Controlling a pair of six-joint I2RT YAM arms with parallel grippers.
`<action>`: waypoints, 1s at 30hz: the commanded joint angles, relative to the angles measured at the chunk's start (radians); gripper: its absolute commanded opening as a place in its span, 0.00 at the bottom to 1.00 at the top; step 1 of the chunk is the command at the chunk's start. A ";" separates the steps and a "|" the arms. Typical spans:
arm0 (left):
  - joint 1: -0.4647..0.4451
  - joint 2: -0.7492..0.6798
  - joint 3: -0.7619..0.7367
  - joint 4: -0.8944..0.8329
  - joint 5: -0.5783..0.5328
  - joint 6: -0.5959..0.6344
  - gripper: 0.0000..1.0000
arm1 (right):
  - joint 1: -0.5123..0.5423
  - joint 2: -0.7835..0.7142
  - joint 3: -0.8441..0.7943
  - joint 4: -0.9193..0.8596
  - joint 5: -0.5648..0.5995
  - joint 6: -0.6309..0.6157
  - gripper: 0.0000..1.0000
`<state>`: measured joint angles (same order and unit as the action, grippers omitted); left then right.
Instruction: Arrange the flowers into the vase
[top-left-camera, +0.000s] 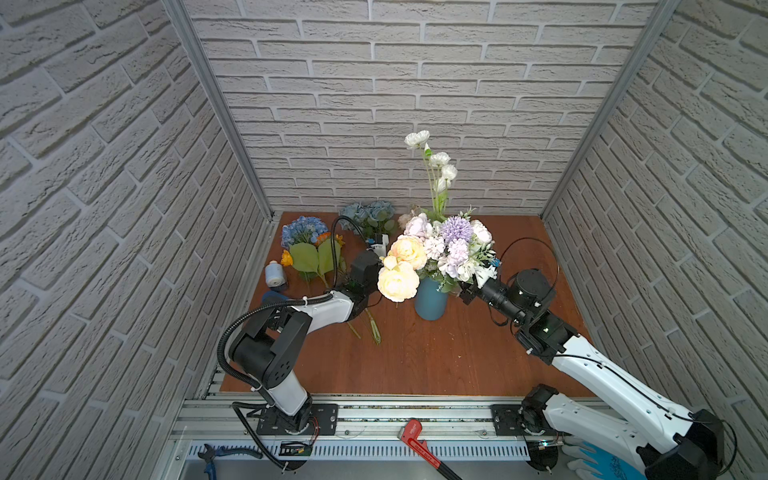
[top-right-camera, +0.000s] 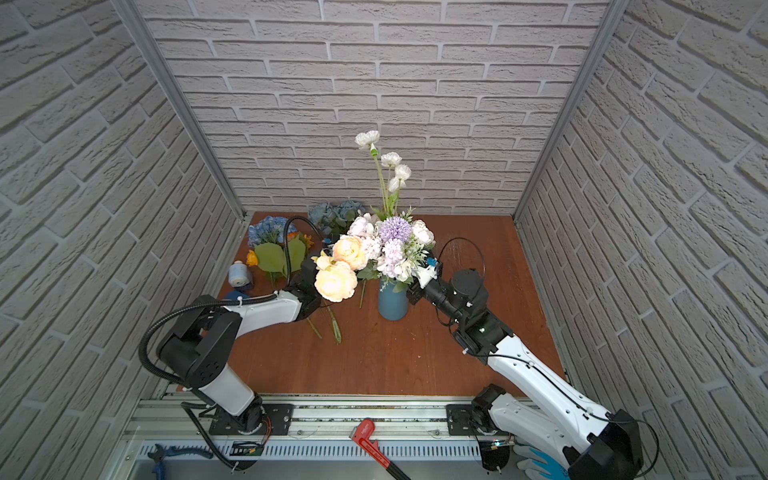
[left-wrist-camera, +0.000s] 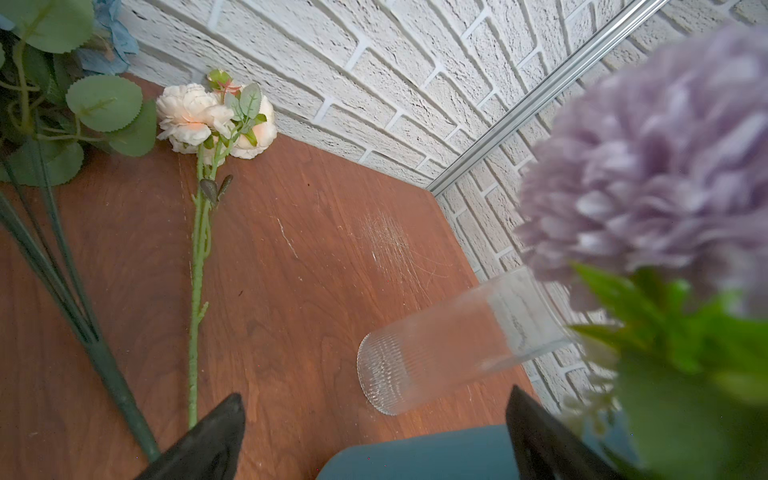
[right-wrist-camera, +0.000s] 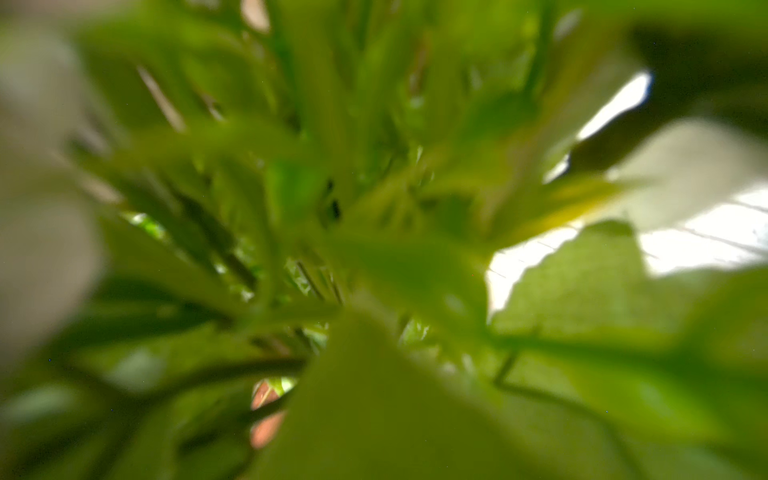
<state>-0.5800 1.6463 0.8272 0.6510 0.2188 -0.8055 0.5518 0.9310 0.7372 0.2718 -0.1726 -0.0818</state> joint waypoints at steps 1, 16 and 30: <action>0.002 -0.037 -0.001 0.059 0.008 0.013 0.97 | 0.003 0.003 0.019 0.086 -0.012 0.009 0.10; 0.002 -0.038 -0.013 0.078 0.007 0.005 0.97 | 0.005 0.056 0.015 0.142 0.002 0.083 0.06; 0.000 -0.052 -0.024 0.080 0.004 0.001 0.97 | 0.026 0.024 -0.096 0.084 0.078 0.122 0.06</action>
<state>-0.5800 1.6222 0.8158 0.6643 0.2184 -0.8070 0.5594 0.9901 0.6563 0.3599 -0.1234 0.0334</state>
